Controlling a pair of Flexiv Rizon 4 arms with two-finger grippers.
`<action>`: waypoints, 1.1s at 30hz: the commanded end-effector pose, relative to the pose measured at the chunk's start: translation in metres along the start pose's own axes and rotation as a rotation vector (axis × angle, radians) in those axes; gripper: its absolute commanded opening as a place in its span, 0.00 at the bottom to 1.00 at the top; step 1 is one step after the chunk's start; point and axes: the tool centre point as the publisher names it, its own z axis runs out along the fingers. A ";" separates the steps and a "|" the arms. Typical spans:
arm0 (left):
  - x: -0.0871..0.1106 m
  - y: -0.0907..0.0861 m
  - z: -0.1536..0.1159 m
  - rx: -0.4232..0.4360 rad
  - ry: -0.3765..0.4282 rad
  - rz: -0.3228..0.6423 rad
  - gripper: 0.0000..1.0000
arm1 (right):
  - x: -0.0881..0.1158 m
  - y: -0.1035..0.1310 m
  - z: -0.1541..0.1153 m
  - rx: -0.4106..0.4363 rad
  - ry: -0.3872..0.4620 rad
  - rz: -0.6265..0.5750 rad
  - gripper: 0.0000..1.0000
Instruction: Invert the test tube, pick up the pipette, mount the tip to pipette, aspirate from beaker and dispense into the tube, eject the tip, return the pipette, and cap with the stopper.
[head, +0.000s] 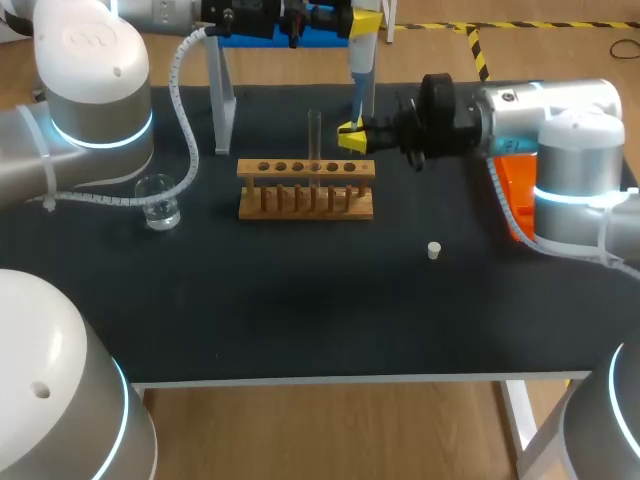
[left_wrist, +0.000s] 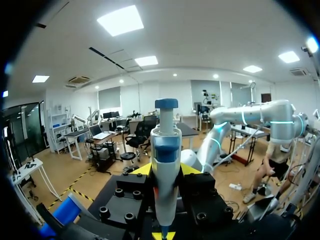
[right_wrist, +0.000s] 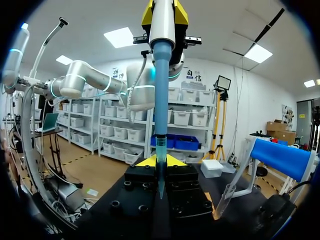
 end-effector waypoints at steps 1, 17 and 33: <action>0.001 0.009 0.001 -0.004 0.000 -0.002 0.00 | -0.003 0.019 0.000 0.002 0.005 -0.007 0.00; 0.001 0.009 0.001 -0.004 0.000 -0.002 0.00 | 0.022 -0.019 -0.017 0.049 -0.001 0.041 1.00; 0.001 0.009 0.001 -0.004 0.000 -0.002 0.00 | 0.084 -0.052 -0.080 0.123 -0.037 0.083 1.00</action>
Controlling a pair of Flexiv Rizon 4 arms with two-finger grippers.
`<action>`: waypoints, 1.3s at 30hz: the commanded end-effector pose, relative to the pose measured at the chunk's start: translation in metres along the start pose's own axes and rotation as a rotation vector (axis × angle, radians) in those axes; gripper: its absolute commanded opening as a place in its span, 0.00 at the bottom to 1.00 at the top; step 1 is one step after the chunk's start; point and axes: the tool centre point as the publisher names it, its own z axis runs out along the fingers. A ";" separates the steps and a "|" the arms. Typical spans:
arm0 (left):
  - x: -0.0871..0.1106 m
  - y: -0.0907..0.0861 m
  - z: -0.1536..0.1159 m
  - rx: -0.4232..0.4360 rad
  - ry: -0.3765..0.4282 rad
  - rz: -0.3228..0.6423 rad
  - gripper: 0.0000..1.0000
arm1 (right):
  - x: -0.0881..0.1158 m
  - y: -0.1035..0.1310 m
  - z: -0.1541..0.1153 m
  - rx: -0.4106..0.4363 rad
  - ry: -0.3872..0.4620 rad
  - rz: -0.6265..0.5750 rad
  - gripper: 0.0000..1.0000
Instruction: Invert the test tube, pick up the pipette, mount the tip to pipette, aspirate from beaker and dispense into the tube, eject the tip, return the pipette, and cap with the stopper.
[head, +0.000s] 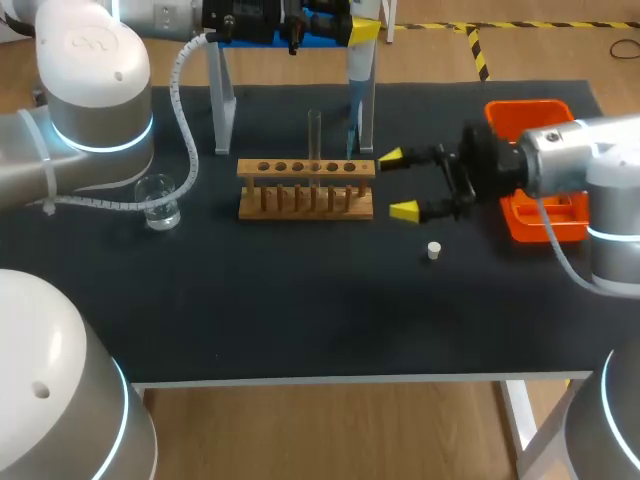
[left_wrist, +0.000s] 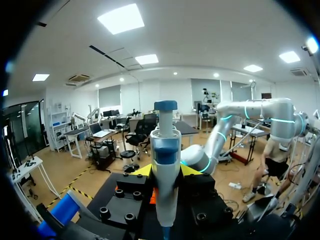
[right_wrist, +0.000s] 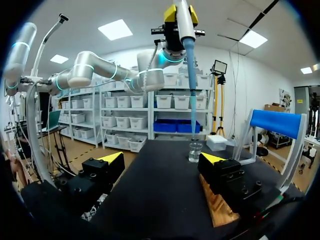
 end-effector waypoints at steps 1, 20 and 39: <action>0.000 0.000 0.000 0.002 -0.001 0.001 0.00 | 0.022 0.003 -0.014 0.007 -0.019 -0.001 1.00; 0.000 0.000 0.000 0.002 -0.001 0.001 0.00 | 0.022 0.003 -0.014 0.007 -0.019 -0.001 1.00; -0.010 0.034 -0.078 -0.021 -0.130 -0.046 0.00 | 0.022 0.003 -0.014 0.007 -0.019 -0.001 1.00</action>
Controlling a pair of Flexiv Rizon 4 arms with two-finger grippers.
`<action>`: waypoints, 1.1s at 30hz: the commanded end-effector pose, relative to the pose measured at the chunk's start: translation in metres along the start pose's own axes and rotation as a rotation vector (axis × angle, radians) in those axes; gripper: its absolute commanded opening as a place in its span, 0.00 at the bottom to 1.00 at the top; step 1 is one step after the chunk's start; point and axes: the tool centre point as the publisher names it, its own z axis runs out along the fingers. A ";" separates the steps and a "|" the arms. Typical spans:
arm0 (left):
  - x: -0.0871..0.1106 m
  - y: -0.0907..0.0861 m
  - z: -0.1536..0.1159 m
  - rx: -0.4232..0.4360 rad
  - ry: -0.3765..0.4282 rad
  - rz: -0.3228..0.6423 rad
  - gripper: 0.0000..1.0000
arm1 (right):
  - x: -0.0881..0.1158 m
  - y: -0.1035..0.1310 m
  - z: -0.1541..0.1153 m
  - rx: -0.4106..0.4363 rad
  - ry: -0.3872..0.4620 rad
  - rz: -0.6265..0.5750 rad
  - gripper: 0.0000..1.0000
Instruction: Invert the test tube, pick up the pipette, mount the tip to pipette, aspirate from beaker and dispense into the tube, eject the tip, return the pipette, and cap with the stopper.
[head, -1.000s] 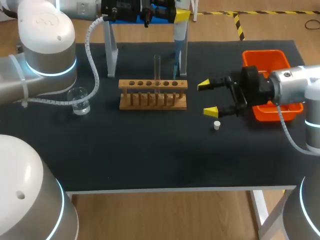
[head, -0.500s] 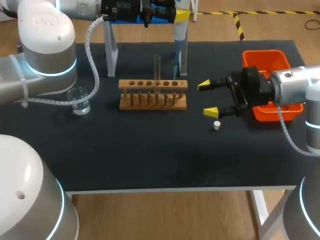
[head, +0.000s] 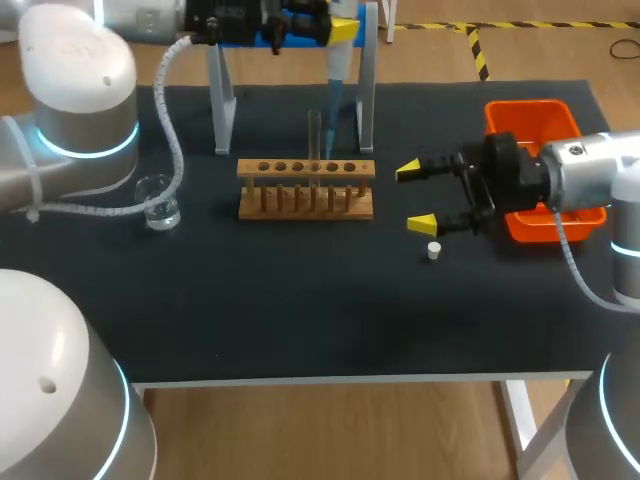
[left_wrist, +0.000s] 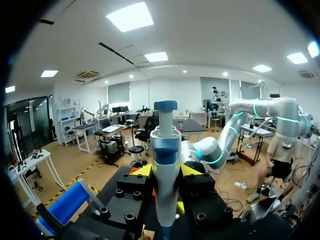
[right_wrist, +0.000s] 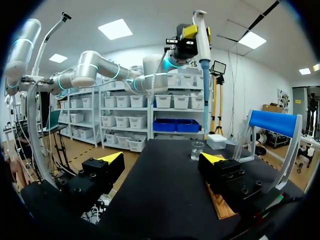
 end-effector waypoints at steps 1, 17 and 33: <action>0.005 0.018 -0.055 0.003 -0.050 -0.014 0.00 | 0.001 0.001 -0.001 0.002 0.000 0.000 1.00; -0.037 0.080 -0.170 -0.009 -0.240 -0.013 0.00 | 0.001 0.001 -0.001 0.002 0.000 0.000 1.00; -0.068 0.108 -0.227 0.012 -0.329 0.011 0.00 | 0.001 0.001 -0.001 0.002 0.000 0.000 1.00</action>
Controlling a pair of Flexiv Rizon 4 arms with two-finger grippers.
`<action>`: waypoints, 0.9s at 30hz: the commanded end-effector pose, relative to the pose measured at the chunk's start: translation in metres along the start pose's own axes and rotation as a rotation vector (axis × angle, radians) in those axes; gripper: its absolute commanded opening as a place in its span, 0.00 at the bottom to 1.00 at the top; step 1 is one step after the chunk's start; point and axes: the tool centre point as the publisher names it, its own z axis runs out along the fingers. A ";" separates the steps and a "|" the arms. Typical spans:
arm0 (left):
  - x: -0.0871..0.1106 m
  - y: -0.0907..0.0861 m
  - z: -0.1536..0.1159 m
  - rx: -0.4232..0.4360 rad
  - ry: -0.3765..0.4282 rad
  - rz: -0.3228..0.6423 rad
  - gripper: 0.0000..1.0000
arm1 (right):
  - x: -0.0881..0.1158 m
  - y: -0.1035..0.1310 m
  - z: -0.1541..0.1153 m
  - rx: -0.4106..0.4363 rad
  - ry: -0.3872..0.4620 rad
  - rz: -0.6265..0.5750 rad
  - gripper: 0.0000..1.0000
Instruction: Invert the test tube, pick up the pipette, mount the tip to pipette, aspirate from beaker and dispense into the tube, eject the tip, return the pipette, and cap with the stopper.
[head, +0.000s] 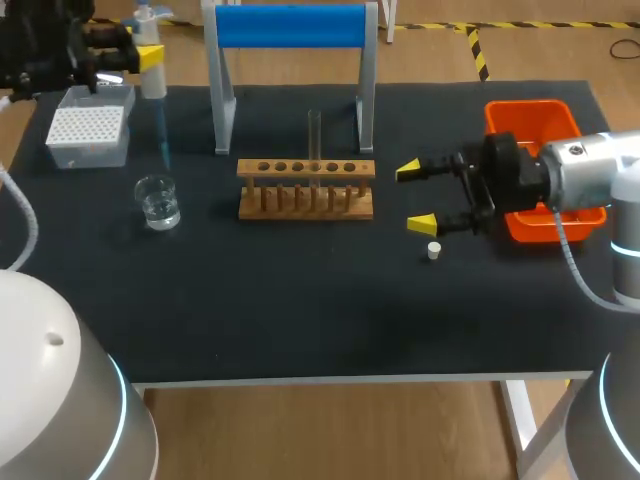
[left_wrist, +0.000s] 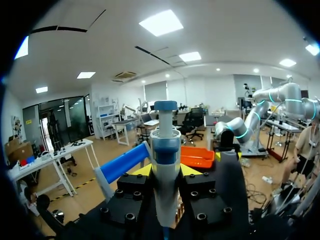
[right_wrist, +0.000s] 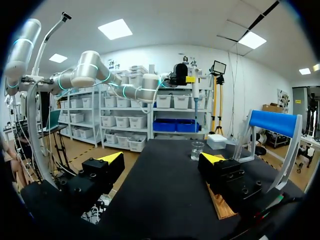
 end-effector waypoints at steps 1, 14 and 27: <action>-0.004 0.006 -0.013 0.015 -0.001 0.006 0.00 | 0.001 0.001 -0.001 0.002 0.000 0.000 1.00; -0.018 0.017 -0.010 0.010 -0.007 0.003 0.00 | 0.001 0.001 -0.001 0.002 0.000 0.000 1.00; -0.025 0.023 -0.015 0.019 -0.031 -0.003 0.00 | 0.001 0.001 -0.001 0.002 0.000 0.000 1.00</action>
